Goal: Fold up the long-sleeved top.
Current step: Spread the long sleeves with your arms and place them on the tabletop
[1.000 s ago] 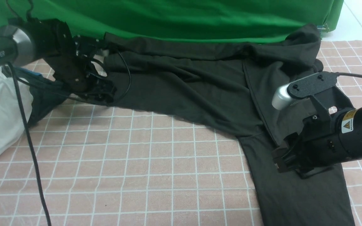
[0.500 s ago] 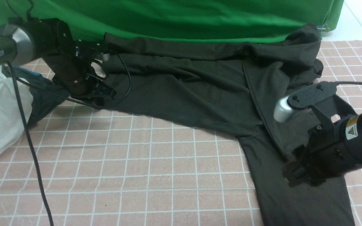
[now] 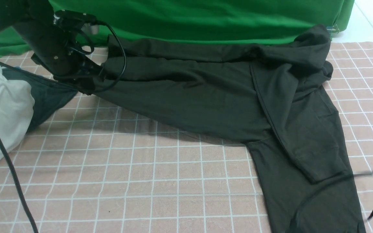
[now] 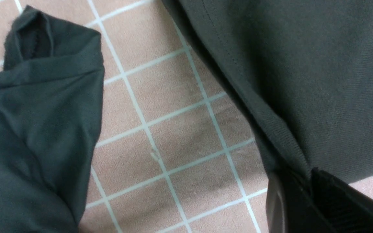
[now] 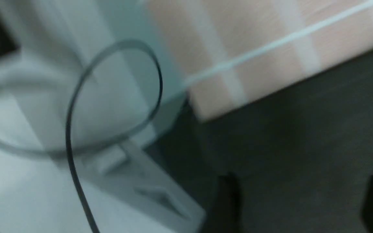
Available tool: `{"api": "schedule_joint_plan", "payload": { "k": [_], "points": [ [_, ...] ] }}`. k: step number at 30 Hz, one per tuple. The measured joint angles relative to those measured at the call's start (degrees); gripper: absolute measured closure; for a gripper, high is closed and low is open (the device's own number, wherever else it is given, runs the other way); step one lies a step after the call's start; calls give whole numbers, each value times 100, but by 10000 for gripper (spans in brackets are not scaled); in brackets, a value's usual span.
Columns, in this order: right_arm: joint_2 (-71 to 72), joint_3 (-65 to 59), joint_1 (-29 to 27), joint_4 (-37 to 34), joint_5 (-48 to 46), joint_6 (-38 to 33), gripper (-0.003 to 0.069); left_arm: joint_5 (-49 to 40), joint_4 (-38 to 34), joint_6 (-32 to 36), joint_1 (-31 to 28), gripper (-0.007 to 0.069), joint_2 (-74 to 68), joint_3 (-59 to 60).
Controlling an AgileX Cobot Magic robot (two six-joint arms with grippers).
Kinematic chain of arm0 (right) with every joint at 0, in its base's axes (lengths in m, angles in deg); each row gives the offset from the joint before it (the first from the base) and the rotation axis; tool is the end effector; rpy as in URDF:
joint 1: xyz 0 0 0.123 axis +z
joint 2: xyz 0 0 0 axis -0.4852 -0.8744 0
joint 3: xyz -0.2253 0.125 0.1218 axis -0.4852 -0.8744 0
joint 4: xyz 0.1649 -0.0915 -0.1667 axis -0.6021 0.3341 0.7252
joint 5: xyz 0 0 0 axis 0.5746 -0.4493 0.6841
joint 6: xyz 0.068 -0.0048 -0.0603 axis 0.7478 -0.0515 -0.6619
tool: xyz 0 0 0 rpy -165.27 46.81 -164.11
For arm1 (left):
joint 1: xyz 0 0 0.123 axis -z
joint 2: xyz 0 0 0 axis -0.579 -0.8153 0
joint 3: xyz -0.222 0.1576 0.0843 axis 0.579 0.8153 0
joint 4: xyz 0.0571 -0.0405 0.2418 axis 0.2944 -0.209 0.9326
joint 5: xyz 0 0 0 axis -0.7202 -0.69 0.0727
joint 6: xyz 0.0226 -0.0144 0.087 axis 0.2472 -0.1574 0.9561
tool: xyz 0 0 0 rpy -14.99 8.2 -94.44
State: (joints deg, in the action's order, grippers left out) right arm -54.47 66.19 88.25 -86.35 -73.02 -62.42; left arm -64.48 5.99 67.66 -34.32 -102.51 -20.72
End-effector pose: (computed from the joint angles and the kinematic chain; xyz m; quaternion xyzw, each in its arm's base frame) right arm 0.0834 0.1473 0.1876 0.5556 -0.8312 -0.0220 0.0017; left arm 0.4166 -0.0155 0.2490 0.1727 0.9730 -0.0196 0.1516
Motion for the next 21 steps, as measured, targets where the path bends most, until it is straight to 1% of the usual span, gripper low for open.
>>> {"api": "schedule_joint_plan", "payload": {
  "k": [1,4,7,11,15,17,19,21],
  "points": [
    [0,-91,107,50,86,7,36,-7,0,0,0,574,0,0],
    [-13,-290,394,153,425,43,23,-7,-20,0,0,574,0,0],
    [-104,-375,466,290,794,122,74,-7,-42,0,0,574,0,0],
    [-456,-452,485,415,1010,231,104,-7,-80,5,0,574,0,0],
    [-838,-417,491,527,955,280,127,-9,-138,5,0,574,0,0],
    [-953,-368,491,598,906,285,162,-9,-143,5,0,574,0,0],
    [-1028,-327,496,658,858,289,211,-22,-167,5,0,574,0,0],
    [-1054,-281,496,647,801,289,298,-50,-166,29,0,574,0,0]
  ]
}}
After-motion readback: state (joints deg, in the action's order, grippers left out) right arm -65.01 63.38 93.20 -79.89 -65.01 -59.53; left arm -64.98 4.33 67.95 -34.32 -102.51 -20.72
